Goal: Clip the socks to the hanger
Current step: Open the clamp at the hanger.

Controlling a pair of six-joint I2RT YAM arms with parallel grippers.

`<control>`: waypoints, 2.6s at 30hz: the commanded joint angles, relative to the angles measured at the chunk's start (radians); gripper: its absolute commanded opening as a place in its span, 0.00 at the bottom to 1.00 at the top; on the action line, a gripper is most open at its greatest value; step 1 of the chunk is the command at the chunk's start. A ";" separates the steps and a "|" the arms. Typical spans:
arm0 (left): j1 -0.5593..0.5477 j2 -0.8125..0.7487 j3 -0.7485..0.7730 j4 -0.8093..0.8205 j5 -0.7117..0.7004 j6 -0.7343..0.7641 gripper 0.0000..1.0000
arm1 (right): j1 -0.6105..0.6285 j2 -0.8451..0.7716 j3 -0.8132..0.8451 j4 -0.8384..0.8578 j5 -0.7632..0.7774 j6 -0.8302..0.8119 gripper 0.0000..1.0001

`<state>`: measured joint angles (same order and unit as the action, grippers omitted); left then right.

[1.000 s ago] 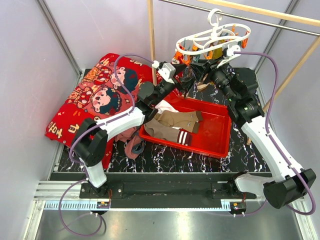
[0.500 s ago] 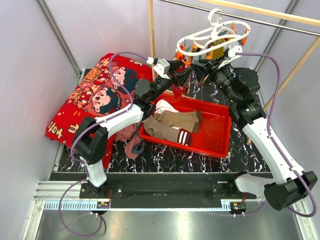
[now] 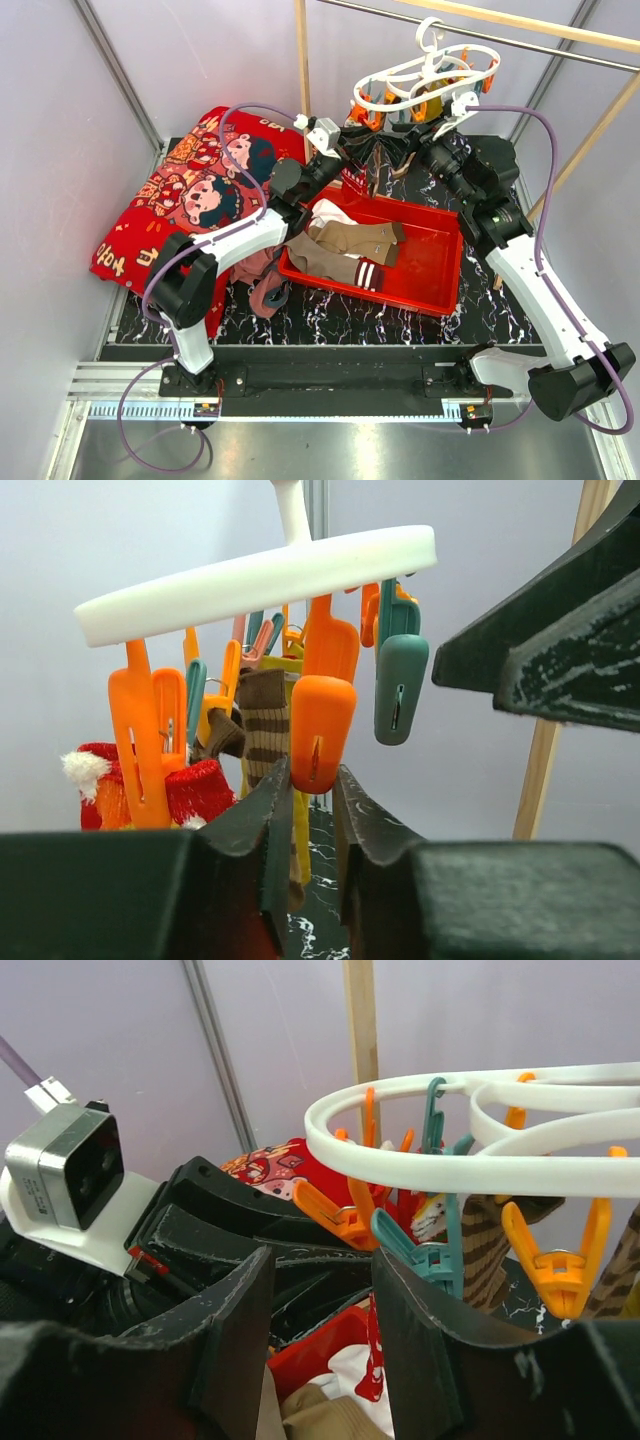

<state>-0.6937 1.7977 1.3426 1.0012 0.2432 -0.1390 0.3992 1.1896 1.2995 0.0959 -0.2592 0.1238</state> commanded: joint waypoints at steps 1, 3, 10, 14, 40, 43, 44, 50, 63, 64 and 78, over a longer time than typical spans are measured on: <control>-0.013 -0.027 0.023 0.057 0.016 0.018 0.16 | 0.001 -0.010 0.067 -0.037 -0.063 -0.023 0.52; -0.020 -0.050 0.006 0.048 0.004 0.030 0.11 | 0.003 -0.001 0.084 -0.050 -0.078 -0.021 0.53; -0.041 -0.119 -0.022 -0.042 -0.030 0.082 0.01 | 0.003 0.025 0.124 -0.071 -0.091 -0.024 0.63; -0.061 -0.147 -0.033 -0.090 -0.045 0.104 0.01 | 0.001 0.031 0.126 -0.076 -0.057 -0.018 0.66; -0.110 -0.162 -0.042 -0.233 -0.041 0.081 0.02 | 0.001 0.079 0.135 -0.041 -0.017 0.028 0.30; -0.110 -0.170 -0.049 -0.239 -0.039 0.079 0.18 | 0.001 0.074 0.132 -0.041 -0.008 0.033 0.17; -0.110 -0.182 -0.052 -0.242 -0.039 0.082 0.21 | 0.003 0.077 0.130 -0.042 -0.002 0.039 0.15; -0.109 -0.259 -0.126 -0.308 -0.059 0.153 0.59 | 0.001 0.077 0.119 -0.041 0.009 0.059 0.08; -0.109 -0.359 -0.194 -0.988 -0.035 0.550 0.77 | 0.001 0.062 0.084 -0.042 0.012 0.056 0.10; -0.109 -0.316 -0.175 -1.074 -0.033 0.558 0.76 | 0.001 0.064 0.083 -0.042 0.014 0.054 0.10; -0.165 0.098 0.180 -1.188 -0.177 0.343 0.61 | 0.001 0.079 0.072 -0.042 0.006 0.054 0.11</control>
<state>-0.8227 1.8122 1.3968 -0.2058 0.1562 0.3023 0.3908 1.2778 1.3720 0.0322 -0.2455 0.1745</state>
